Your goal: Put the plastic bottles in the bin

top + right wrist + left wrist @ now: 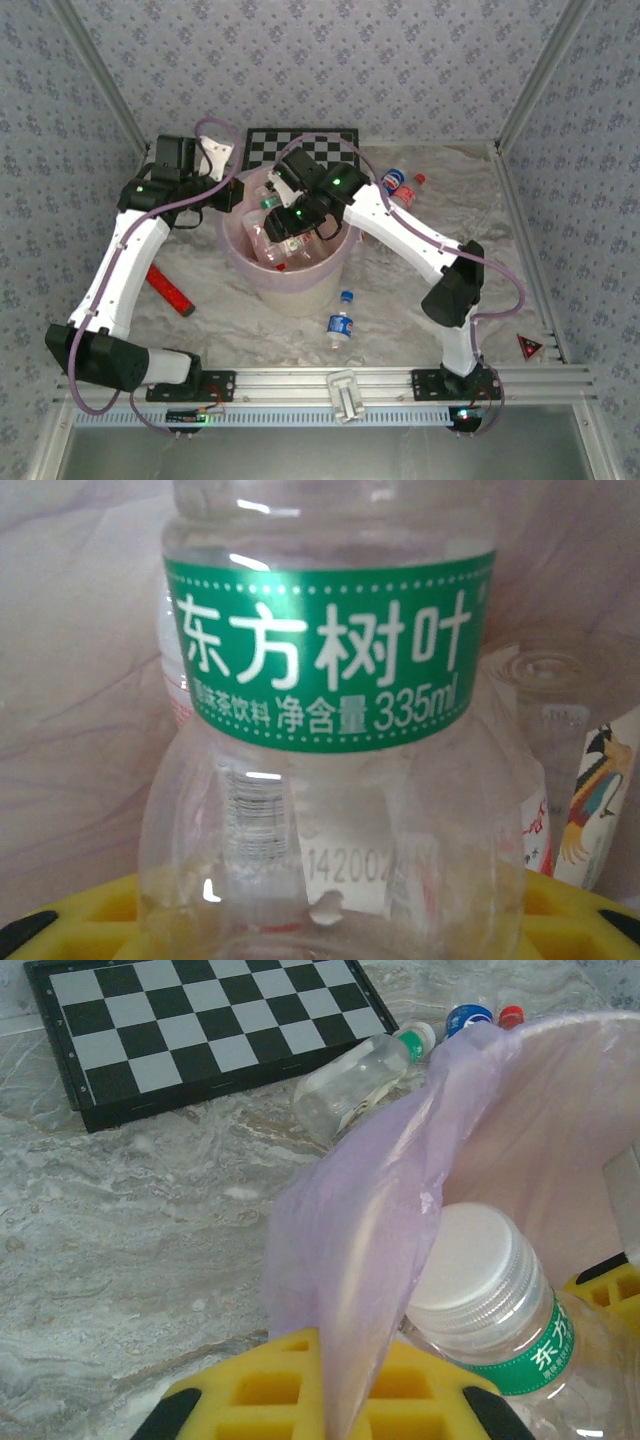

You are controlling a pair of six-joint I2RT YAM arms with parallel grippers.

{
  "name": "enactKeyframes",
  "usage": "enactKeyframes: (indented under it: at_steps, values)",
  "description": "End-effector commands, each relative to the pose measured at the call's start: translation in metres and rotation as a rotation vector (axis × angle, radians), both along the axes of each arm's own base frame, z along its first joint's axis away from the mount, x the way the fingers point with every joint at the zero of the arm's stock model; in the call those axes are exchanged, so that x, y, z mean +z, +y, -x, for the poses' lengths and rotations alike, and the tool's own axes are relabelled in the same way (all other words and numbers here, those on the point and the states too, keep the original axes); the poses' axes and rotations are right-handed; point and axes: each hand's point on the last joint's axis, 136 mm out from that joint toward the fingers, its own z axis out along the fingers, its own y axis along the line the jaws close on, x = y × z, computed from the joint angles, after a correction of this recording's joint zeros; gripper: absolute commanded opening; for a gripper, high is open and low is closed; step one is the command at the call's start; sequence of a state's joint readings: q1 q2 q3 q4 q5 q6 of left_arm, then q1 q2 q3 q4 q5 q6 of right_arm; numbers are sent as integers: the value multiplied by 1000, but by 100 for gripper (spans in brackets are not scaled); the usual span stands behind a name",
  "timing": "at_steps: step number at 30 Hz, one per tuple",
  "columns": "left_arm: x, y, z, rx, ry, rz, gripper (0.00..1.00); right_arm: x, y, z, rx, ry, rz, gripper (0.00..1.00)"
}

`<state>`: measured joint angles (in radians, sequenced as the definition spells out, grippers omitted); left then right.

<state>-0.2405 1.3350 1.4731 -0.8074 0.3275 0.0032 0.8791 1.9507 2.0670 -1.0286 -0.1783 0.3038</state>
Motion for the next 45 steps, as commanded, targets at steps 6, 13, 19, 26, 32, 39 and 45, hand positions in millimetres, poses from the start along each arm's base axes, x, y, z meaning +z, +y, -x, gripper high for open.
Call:
enactKeyframes:
  at_steps: [6,13,19,26,32,39,45]
  values:
    - [-6,-7,19,-43,62,37,0,-83,15,5,19,108,137,48]
    - [-8,-8,18,-45,68,39,0,-90,21,8,13,118,128,76]
    - [-8,-8,18,-46,69,37,0,-30,14,3,34,20,81,92]
    - [-9,-8,17,-43,70,34,0,55,2,-1,62,-143,-47,100]
    - [-9,-7,17,-41,71,31,0,114,-29,1,42,-252,-169,100]
    - [-9,-6,17,-40,69,30,0,149,-91,-11,-106,-318,-287,100]
    - [-9,-6,17,-39,70,28,0,140,-158,-25,-332,-338,-308,100]
